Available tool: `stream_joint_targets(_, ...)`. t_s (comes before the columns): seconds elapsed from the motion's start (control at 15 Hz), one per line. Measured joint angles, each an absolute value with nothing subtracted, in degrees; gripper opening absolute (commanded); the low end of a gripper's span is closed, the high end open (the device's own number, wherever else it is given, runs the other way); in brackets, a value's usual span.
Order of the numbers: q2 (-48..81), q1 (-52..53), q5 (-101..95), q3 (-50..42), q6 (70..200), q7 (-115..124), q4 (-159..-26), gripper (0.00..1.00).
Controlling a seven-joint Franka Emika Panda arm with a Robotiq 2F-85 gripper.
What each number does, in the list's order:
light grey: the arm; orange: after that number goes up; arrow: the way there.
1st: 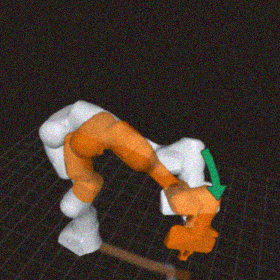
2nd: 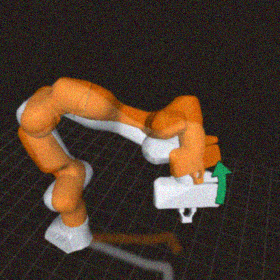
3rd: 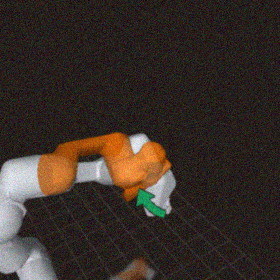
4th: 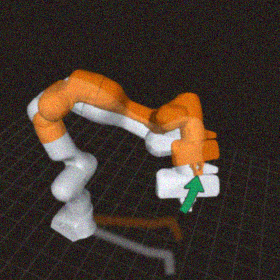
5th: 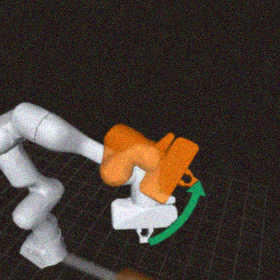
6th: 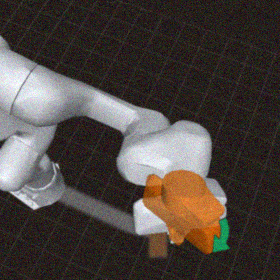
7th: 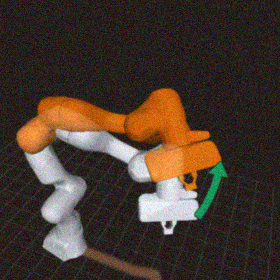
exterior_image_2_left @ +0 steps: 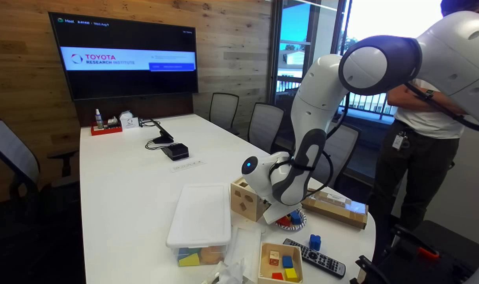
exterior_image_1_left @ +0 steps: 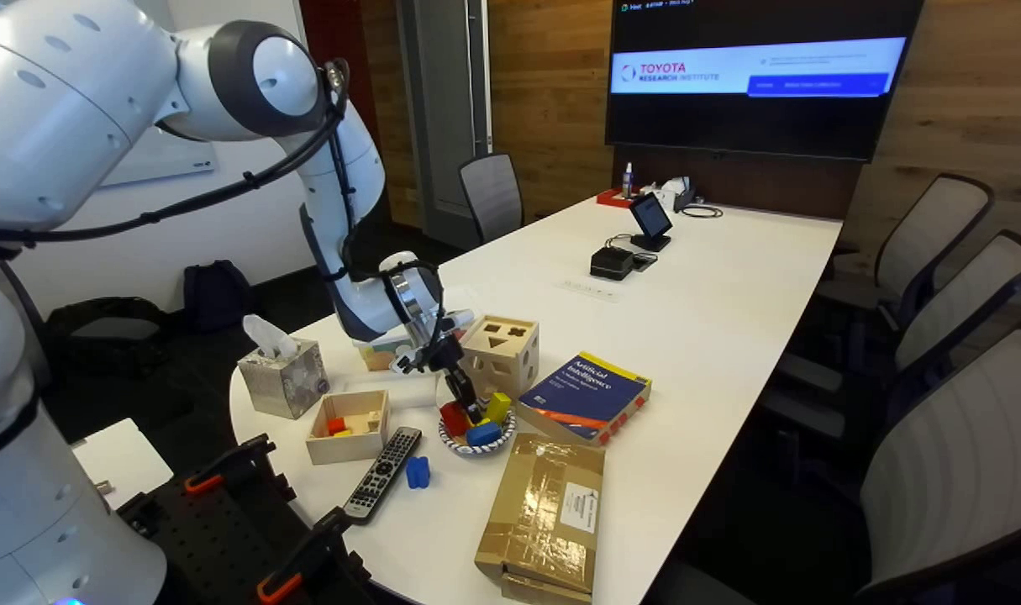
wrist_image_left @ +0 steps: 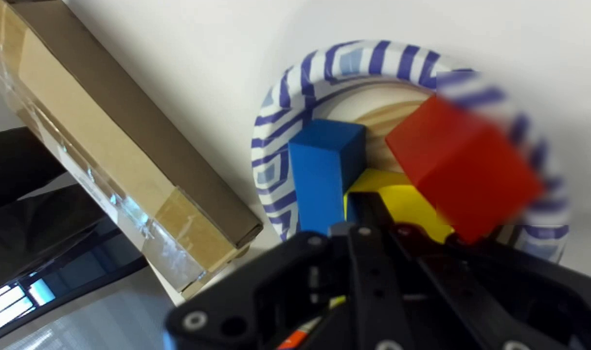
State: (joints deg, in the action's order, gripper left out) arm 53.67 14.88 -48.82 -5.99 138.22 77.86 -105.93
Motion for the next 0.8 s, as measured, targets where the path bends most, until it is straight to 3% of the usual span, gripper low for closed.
stream_joint_targets(0.33, 53.67, 14.87, -48.81, -5.99, 138.22, 77.86, -105.92, 0.0)
stream_joint_targets(0.4, 53.67, 14.86, -48.81, -5.99, 138.22, 77.86, -105.92, 0.26)
stream_joint_targets(0.53, 53.67, 14.86, -48.81, -5.99, 138.23, 77.86, -105.92, 0.34)
stream_joint_targets(0.8, 54.46, 14.92, -48.84, -5.98, 138.28, 77.83, -105.88, 0.64)
